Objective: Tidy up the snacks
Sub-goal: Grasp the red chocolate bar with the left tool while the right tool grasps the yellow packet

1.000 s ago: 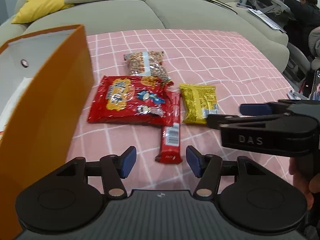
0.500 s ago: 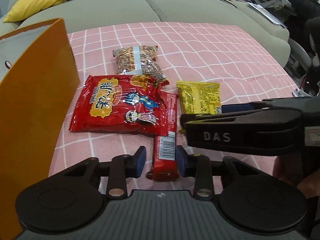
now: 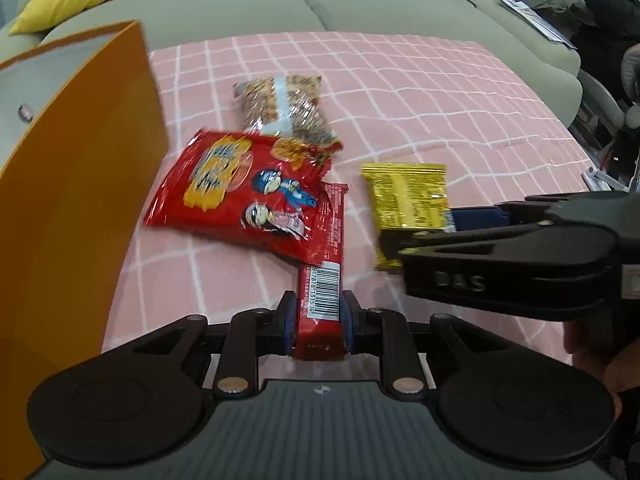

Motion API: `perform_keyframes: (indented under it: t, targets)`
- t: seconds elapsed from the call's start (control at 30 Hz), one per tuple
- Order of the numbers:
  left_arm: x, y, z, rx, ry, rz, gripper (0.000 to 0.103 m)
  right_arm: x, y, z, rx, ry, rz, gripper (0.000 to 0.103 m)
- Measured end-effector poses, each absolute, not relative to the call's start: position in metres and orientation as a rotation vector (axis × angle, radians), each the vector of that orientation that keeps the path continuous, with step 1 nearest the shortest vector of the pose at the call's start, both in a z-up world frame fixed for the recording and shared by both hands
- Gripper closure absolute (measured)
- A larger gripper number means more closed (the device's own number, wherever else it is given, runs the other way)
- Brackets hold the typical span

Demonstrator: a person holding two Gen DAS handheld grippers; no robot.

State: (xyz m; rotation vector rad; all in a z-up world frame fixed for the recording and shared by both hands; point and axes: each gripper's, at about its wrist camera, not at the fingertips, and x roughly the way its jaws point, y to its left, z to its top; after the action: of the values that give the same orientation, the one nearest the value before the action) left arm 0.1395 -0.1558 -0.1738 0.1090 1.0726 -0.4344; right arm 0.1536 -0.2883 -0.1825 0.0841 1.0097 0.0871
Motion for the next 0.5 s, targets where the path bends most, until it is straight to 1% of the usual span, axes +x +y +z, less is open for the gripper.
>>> perform_keyframes:
  t: [0.13, 0.2, 0.5]
  targets:
    - [0.119, -0.141, -0.173, 0.097, 1.104, -0.442, 0.078, 0.132, -0.285, -0.18, 0.078, 1.02, 0.11, 0.054]
    - [0.108, -0.133, -0.173, 0.096, 1.124, -0.442, 0.078, 0.12, -0.283, -0.178, 0.071, 1.029, 0.121, 0.061]
    - [0.066, -0.106, -0.168, 0.081, 1.209, -0.407, 0.078, 0.056, -0.271, -0.171, 0.067, 1.076, 0.174, 0.061]
